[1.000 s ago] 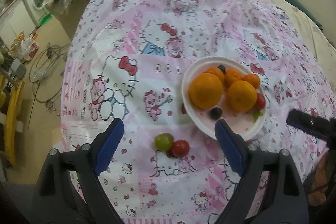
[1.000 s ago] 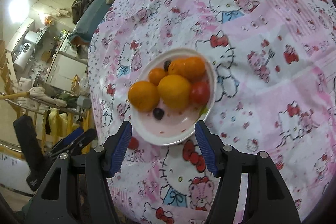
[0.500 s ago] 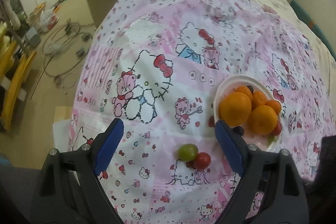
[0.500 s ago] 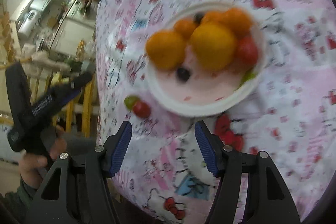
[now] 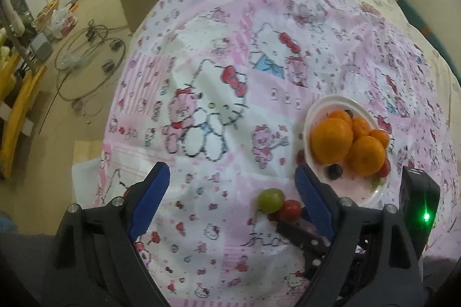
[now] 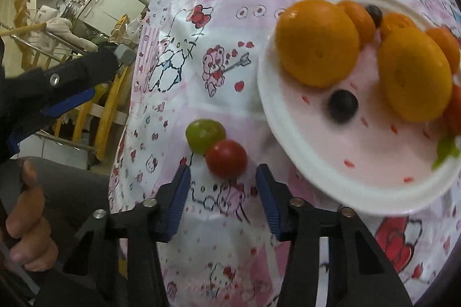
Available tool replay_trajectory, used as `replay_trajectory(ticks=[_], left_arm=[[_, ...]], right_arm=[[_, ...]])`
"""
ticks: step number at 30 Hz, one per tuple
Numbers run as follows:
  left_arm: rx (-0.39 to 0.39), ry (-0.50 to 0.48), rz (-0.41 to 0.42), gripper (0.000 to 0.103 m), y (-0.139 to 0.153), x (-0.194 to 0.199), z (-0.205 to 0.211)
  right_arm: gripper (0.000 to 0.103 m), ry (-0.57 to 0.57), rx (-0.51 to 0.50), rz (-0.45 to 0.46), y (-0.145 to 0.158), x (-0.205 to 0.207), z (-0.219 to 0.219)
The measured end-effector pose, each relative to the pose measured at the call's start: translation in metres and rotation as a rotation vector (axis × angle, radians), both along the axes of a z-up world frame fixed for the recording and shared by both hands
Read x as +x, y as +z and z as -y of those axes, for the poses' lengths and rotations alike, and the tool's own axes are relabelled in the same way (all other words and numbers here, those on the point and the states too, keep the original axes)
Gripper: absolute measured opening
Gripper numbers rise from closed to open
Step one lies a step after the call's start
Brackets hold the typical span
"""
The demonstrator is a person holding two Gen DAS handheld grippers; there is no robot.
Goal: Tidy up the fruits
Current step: 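Grasp the last red tomato with the right tool, then grasp the green grape with the left tool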
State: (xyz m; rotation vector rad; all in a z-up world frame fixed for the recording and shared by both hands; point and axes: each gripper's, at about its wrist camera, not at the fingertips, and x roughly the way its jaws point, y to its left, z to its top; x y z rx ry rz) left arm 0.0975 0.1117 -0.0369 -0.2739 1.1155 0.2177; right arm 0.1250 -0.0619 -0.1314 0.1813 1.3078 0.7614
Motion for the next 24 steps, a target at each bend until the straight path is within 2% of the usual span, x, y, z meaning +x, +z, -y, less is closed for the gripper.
replay_trajectory(ticks=[5, 7, 13, 19, 24], left_arm=[[-0.027, 0.053, -0.017, 0.086, -0.006, -0.002, -0.018], [-0.030, 0.059, -0.022, 0.086, -0.007, -0.002, -0.020], [-0.018, 0.045, -0.042, 0.086, -0.013, -0.001, -0.015], [0.008, -0.041, -0.089, 0.086, -0.024, 0.002, 0.009], [0.007, -0.156, -0.138, 0.086, -0.040, 0.006, 0.037]], right_arm=[[0.040, 0.009, -0.016, 0.017, -0.002, 0.003, -0.007], [0.033, 0.012, -0.030, 0.029, -0.003, 0.004, -0.010], [0.032, 0.016, -0.053, 0.007, 0.001, -0.002, 0.001], [0.032, -0.025, -0.039, -0.003, 0.029, -0.010, 0.032], [0.032, -0.117, 0.025, -0.042, 0.052, -0.010, 0.081]])
